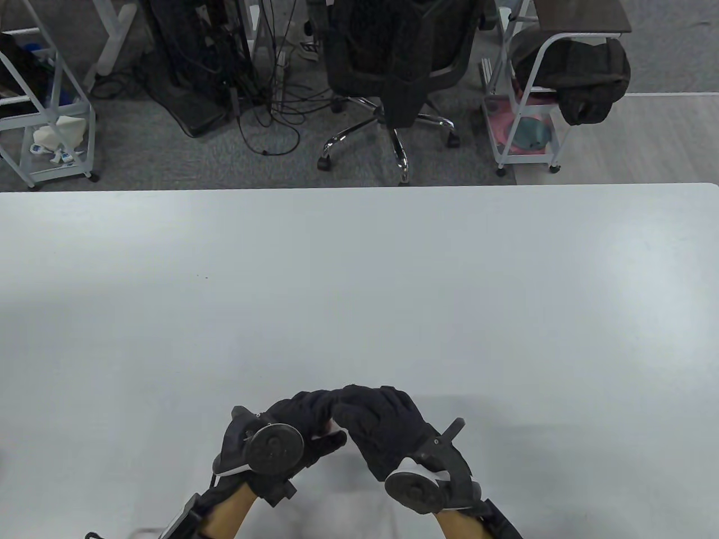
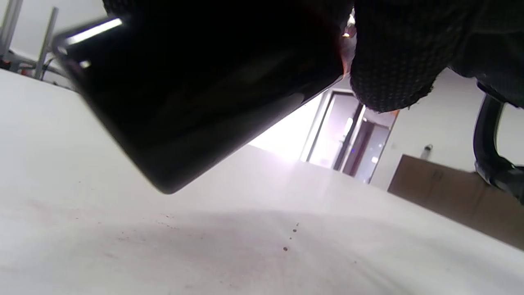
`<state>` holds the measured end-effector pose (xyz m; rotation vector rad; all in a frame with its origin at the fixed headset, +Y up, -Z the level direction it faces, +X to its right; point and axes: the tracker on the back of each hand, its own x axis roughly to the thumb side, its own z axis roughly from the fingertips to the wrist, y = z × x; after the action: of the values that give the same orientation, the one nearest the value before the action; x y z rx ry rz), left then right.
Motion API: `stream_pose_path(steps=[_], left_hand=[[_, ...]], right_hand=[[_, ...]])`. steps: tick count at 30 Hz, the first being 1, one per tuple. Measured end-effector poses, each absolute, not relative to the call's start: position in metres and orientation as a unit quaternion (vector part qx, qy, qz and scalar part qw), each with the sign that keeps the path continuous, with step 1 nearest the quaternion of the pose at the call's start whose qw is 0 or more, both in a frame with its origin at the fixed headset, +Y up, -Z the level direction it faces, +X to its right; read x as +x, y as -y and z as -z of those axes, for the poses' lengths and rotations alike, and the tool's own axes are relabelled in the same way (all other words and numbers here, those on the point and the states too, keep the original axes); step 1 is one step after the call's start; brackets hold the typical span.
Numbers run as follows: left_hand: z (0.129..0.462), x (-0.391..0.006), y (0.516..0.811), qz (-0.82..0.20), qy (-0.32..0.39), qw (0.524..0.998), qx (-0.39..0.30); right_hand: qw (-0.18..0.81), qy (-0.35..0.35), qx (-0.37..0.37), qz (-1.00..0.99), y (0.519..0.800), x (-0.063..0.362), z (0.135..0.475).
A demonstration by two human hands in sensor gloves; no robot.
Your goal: Open soy sauce bottle by twisting cap
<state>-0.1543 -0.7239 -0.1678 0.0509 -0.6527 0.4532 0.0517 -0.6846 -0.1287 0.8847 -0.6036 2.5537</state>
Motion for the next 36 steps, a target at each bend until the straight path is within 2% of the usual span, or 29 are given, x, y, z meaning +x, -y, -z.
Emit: stream_pose_path(steps=[5,13,18,22,24,30,36], left_hand=[[0.175,-0.167,0.724,-0.250,0.285,0.925,0.039],[0.189,-0.188,0.734,-0.309,0.234,0.921,0.019],[0.195,-0.192,0.741,-0.306,0.224,0.925,0.008],[0.199,-0.192,0.748,-0.339,0.229,0.911,-0.047],[0.201,-0.192,0.749,-0.353,0.227,0.906,-0.052],[0.199,-0.186,0.746,-0.282,0.233,0.929,-0.055],[0.202,-0.189,0.751,-0.290,0.222,0.929,-0.067]], right_hand=[[0.165,0.215,0.294,-0.917,0.688,0.057,0.133],[0.134,0.201,0.271,-0.932,0.695,0.064,0.143],[0.115,0.189,0.259,-0.940,0.698,0.068,0.149],[0.100,0.172,0.251,-0.947,0.702,0.071,0.154],[0.098,0.164,0.248,-0.950,0.704,0.072,0.157],[0.076,0.149,0.233,-0.958,0.710,0.075,0.166],[0.054,0.132,0.217,-0.966,0.716,0.075,0.173]])
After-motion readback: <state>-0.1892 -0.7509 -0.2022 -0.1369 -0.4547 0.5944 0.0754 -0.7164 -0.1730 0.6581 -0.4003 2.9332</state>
